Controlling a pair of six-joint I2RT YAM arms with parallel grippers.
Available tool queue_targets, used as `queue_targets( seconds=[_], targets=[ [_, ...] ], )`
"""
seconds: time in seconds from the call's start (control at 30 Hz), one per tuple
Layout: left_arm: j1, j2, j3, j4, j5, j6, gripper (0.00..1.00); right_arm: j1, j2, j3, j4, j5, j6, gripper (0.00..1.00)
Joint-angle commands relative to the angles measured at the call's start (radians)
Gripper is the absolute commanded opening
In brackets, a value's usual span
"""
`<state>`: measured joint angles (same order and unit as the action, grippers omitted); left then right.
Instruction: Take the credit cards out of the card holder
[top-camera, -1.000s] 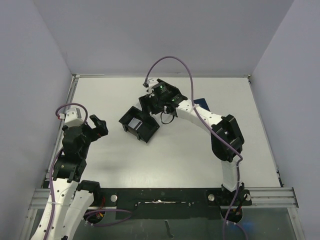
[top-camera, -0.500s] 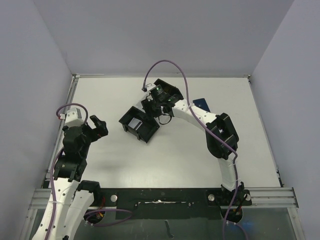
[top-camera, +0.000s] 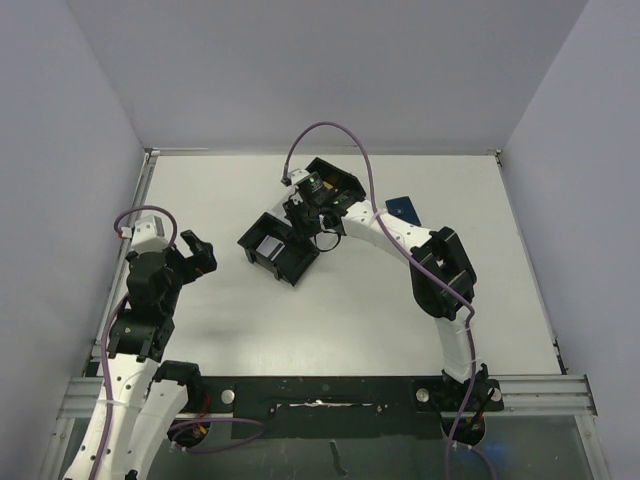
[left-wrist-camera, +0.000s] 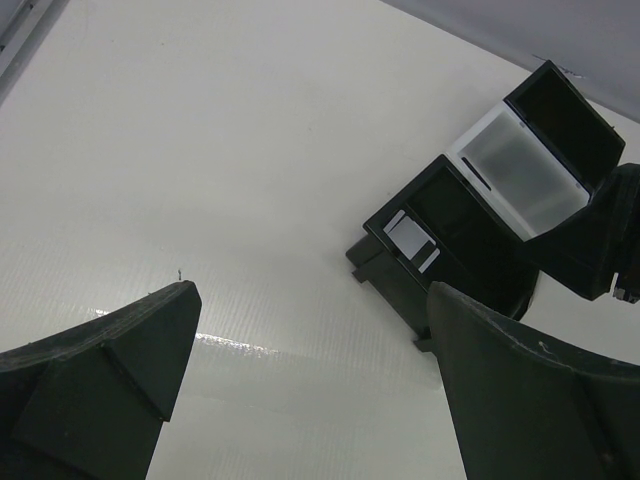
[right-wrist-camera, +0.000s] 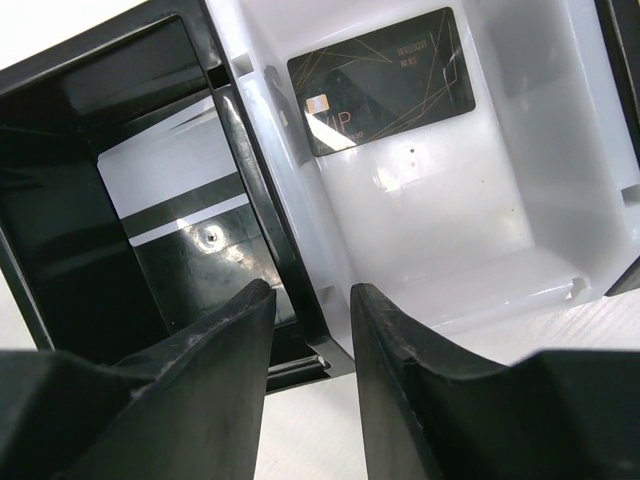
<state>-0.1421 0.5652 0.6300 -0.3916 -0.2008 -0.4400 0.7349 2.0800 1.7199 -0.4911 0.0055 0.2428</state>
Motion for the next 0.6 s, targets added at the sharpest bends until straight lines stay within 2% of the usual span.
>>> queue_targets(
  seconds=[0.0,0.2,0.33,0.57],
  targets=[
    [0.007,0.002,0.008,0.067,0.017,0.014,0.97,0.010,-0.004,0.005,0.010,0.040,0.002,0.36],
    [0.010,0.004,0.007,0.068,0.018,0.015,0.98,0.018,-0.006,-0.016,0.008,0.057,0.008,0.30],
    [0.013,0.005,0.007,0.070,0.025,0.015,0.97,0.021,0.003,-0.015,0.008,0.071,0.011,0.38],
    [0.016,0.007,0.007,0.071,0.027,0.015,0.97,0.021,0.013,0.007,-0.006,0.083,0.010,0.31]
  ],
)
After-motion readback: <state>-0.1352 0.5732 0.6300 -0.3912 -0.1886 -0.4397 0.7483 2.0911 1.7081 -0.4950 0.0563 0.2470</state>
